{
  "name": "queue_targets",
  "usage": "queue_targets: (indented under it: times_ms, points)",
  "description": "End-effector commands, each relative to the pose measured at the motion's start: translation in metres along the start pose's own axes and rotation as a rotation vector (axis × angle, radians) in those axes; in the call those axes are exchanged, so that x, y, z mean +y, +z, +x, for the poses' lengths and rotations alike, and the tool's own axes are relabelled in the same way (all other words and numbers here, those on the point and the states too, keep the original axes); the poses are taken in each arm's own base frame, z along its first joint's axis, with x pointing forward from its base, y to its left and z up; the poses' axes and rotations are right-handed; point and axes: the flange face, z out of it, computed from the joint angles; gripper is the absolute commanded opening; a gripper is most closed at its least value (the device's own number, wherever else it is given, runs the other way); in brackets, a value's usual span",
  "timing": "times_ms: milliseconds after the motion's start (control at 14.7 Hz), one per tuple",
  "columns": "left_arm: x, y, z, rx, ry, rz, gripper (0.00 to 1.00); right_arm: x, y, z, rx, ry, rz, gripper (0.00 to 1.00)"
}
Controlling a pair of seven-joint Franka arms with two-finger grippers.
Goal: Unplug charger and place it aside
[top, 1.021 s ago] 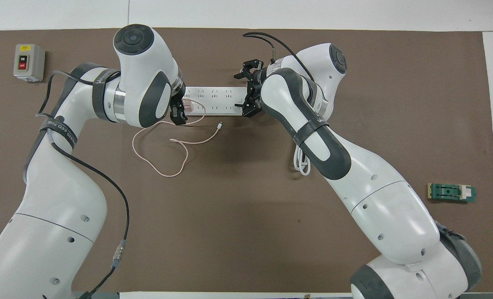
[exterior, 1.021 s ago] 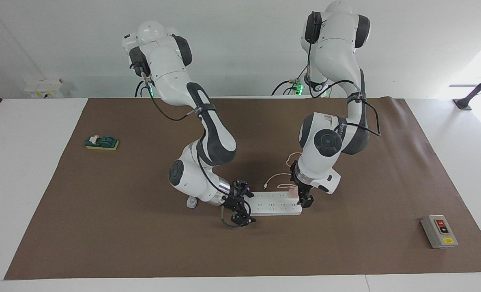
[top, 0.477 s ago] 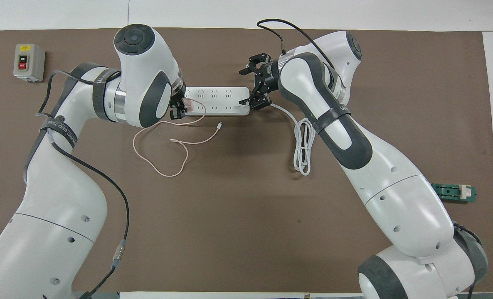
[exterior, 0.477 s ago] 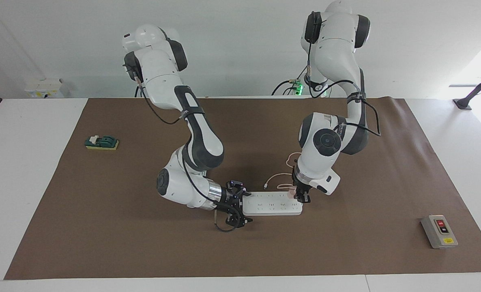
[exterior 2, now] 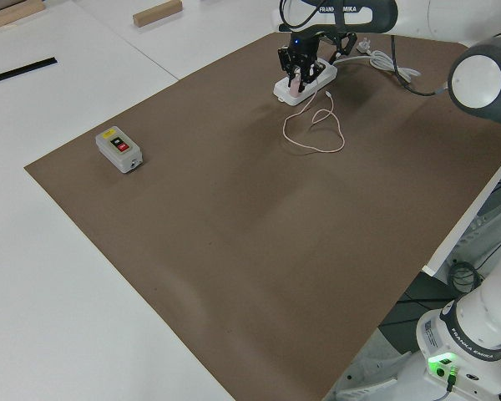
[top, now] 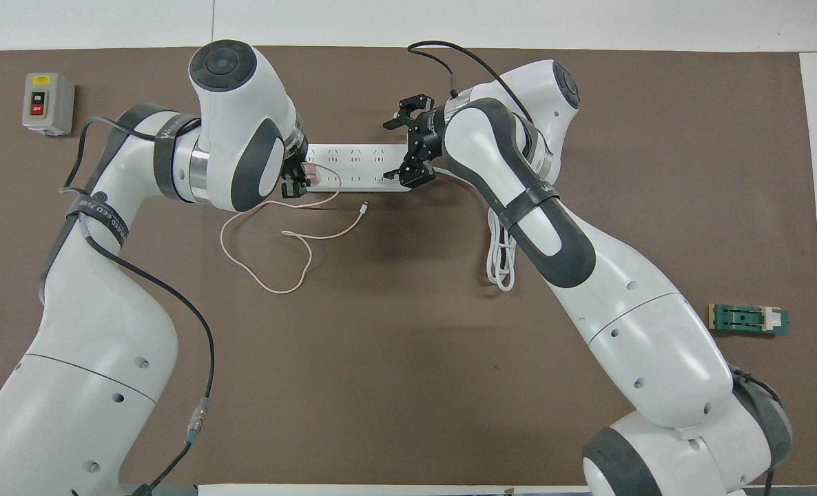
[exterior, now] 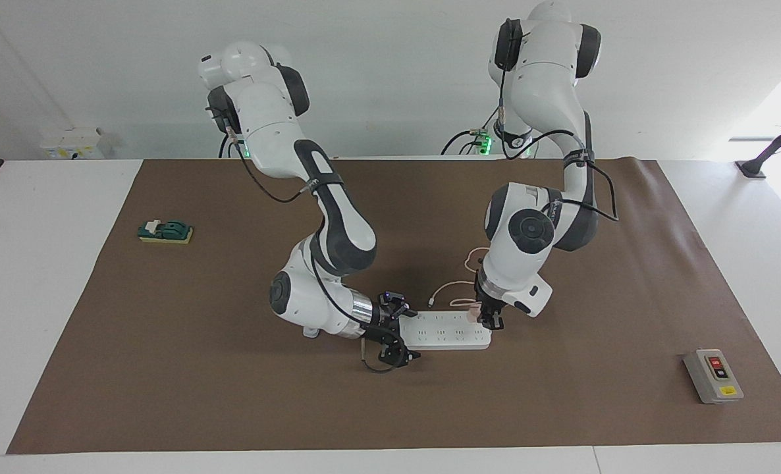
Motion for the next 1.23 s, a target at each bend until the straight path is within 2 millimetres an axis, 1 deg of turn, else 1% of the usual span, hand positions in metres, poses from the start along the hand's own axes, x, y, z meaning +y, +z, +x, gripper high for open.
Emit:
queue_targets:
  times_ms: [0,340,477,545,817,953,1021,1089,1157]
  points:
    - [0.004,0.005,0.001,0.014,0.010,-0.005,0.00,0.001,0.013,0.008,0.015,-0.022,0.020,1.00]
    - [0.004,0.006,0.000,0.015,0.010,-0.003,0.00,0.002,0.015,0.010,0.011,-0.031,0.013,1.00]
    - [0.003,0.007,0.000,0.016,0.010,-0.001,0.00,-0.002,0.002,0.010,-0.013,-0.020,-0.027,1.00]
    - [0.003,0.007,0.000,0.016,0.010,-0.001,0.00,-0.005,-0.006,0.016,-0.020,-0.012,-0.033,1.00]
    - [0.003,0.007,0.000,0.016,0.011,-0.001,0.00,-0.002,-0.004,0.015,-0.024,-0.028,-0.060,1.00]
    - [0.003,0.007,0.000,0.016,0.011,-0.001,0.00,-0.002,-0.005,0.018,-0.025,-0.048,-0.072,1.00]
    - [0.004,0.007,0.001,0.016,0.010,-0.001,0.00,0.003,0.002,0.014,-0.022,-0.073,-0.085,1.00]
    - [0.004,0.007,0.001,0.016,0.010,-0.001,0.00,0.004,0.004,0.012,-0.022,-0.079,-0.095,1.00]
    - [0.004,0.006,0.001,0.015,0.010,-0.002,0.00,0.005,0.002,0.013,-0.024,-0.077,-0.106,1.00]
